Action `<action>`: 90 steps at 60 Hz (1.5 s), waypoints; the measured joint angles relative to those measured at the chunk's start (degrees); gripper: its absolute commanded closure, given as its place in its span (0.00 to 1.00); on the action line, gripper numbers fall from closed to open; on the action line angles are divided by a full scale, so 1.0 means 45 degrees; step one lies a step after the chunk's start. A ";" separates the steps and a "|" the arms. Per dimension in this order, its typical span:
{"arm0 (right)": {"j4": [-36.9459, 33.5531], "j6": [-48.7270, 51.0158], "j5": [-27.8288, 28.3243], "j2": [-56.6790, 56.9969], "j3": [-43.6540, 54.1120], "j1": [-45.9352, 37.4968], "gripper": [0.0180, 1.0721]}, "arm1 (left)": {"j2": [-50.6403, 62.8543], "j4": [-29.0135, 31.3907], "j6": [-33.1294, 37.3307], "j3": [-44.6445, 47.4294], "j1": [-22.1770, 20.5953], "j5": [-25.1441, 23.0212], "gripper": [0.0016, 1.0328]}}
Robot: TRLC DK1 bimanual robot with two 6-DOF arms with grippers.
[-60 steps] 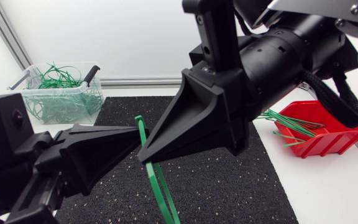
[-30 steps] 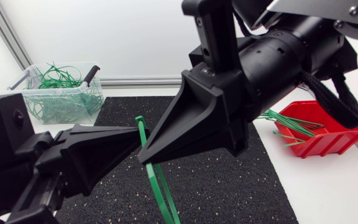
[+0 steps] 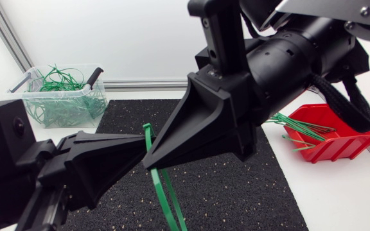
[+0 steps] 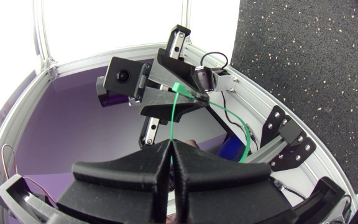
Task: Take a green cable tie from the red box, thread the tail through the head to close it, then place it in the transparent bin on the left.
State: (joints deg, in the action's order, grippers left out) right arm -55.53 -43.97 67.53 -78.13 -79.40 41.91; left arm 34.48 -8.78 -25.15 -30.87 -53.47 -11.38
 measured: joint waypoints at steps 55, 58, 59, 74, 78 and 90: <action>0.0000 0.0000 0.0185 -0.0136 0.0000 -0.0413 0.95 | -0.0321 0.0078 0.1982 0.0000 -0.1987 0.2346 0.97; -0.0005 0.0000 0.0248 -0.0204 0.0000 -0.0427 0.95 | -0.0321 0.0087 0.1987 0.0000 -0.2108 0.2540 0.97; -0.0005 0.0000 0.0272 -0.0223 0.0000 -0.0427 0.95 | -0.0321 0.0092 0.2001 0.0000 -0.2137 0.2608 0.97; 0.0000 0.0000 0.0170 -0.0374 0.0000 -0.0510 0.53 | -0.0325 0.0321 0.2239 -0.0010 -0.2161 0.2793 0.97; -0.0010 0.0000 0.0083 -0.0369 0.0015 -0.0525 0.42 | -0.0335 0.0423 0.2268 -0.0039 -0.2195 0.2584 0.97; -0.0015 0.0005 -0.0010 -0.0078 0.0087 -0.0597 0.39 | -0.0423 0.0816 0.2268 -0.0073 -0.2069 0.1972 0.97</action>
State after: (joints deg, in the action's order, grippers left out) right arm -55.59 -43.94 67.48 -78.48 -79.00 39.22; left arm 32.58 -5.10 -14.94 -31.20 -62.78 -2.50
